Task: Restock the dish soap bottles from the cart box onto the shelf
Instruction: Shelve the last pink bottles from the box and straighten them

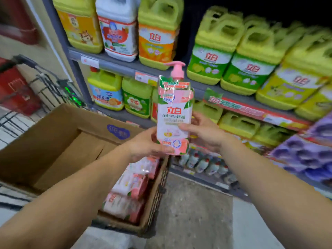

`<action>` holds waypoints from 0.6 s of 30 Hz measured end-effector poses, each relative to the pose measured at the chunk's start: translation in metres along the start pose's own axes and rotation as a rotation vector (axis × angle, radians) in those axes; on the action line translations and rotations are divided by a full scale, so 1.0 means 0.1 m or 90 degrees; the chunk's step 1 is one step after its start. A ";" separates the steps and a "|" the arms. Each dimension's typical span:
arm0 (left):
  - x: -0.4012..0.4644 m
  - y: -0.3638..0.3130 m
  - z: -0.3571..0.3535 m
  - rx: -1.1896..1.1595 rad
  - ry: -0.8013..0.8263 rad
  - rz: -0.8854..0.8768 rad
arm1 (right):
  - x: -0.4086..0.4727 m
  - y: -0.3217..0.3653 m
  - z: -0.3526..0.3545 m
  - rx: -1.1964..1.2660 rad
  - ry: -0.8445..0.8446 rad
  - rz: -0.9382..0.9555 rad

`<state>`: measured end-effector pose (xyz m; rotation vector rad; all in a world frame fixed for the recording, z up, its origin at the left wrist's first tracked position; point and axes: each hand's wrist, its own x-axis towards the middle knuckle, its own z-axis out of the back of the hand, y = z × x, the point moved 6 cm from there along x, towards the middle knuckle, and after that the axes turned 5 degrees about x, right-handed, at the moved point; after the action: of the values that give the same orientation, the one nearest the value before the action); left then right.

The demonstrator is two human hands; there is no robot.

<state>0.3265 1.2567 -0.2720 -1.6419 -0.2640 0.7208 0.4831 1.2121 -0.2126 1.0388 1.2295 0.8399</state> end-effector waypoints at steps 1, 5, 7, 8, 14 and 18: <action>0.11 -0.14 -0.25 0.000 0.010 -0.020 | -0.19 0.11 0.28 -0.009 -0.014 0.018; 0.44 -0.82 -1.52 0.051 0.018 -0.083 | -1.11 0.47 1.47 -0.029 -0.100 0.116; 0.60 -1.18 -2.24 0.078 0.036 -0.118 | -1.65 0.62 2.10 -0.041 -0.154 0.158; 0.66 -1.35 -2.60 0.094 0.053 -0.137 | -1.92 0.67 2.40 -0.056 -0.185 0.175; 0.99 -2.31 -4.58 0.122 0.144 -0.287 | -3.50 1.08 3.87 -0.124 -0.358 0.316; 1.13 -2.86 -5.61 0.157 0.196 -0.361 | -4.28 1.29 4.63 -0.153 -0.486 0.337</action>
<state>0.8085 0.9264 -0.0099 -1.3258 -0.3798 0.0631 0.8730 0.7795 0.0603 1.3330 0.2011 0.8380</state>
